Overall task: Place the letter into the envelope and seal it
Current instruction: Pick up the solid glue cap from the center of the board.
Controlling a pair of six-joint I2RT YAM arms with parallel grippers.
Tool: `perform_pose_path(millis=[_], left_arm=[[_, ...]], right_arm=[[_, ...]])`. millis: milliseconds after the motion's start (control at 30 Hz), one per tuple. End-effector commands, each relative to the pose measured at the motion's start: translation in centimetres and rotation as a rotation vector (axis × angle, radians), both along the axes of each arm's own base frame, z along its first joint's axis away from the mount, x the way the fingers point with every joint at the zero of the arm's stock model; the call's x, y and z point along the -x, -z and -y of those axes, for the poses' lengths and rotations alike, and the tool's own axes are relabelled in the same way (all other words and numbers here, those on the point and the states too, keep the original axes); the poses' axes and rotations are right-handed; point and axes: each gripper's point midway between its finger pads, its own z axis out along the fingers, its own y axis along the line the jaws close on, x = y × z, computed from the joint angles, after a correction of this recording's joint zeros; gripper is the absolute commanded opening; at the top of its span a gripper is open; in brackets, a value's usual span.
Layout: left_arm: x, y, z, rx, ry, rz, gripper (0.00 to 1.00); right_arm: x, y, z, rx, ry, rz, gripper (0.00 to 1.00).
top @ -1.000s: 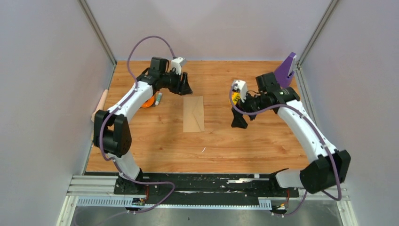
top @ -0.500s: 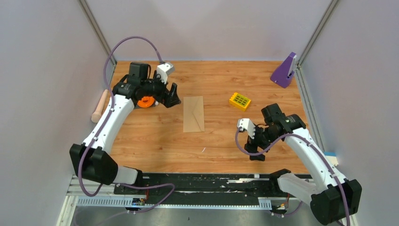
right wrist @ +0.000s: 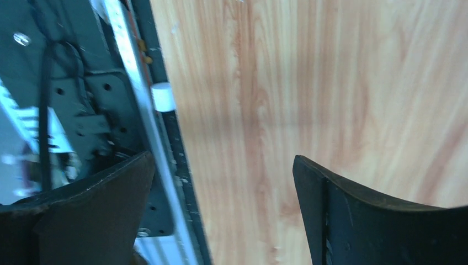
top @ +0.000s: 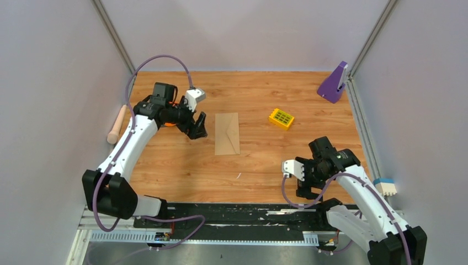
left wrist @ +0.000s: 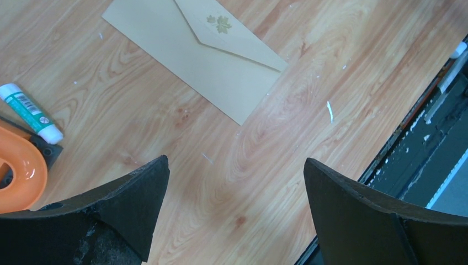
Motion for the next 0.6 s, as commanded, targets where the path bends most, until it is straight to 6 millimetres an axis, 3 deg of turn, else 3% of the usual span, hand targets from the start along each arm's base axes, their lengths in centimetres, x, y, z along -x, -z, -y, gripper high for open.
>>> perform_pose_path(millis=[0,133,267,567], left_arm=[[0.7,0.1,0.2,-0.006,0.088,-0.025,1.0],[1.7,1.0,-0.2,-0.037,0.125,-0.055,1.0],[3.1,0.9,-0.6,-0.058,0.166,-0.065,1.0],[4.8,1.3,-2.3,-0.129,0.183,-0.122,1.0]], right_arm=[[-3.5,-0.6,0.4,0.047,-0.322,0.237,1.0],[-3.8,-1.9,-1.0,-0.004,-0.589,0.329,1.0],[-2.8,-2.1,-2.2,-0.054,-0.853,0.388,0.98],[-0.4,-1.5,-3.9,-0.167,-1.217,0.364,0.93]])
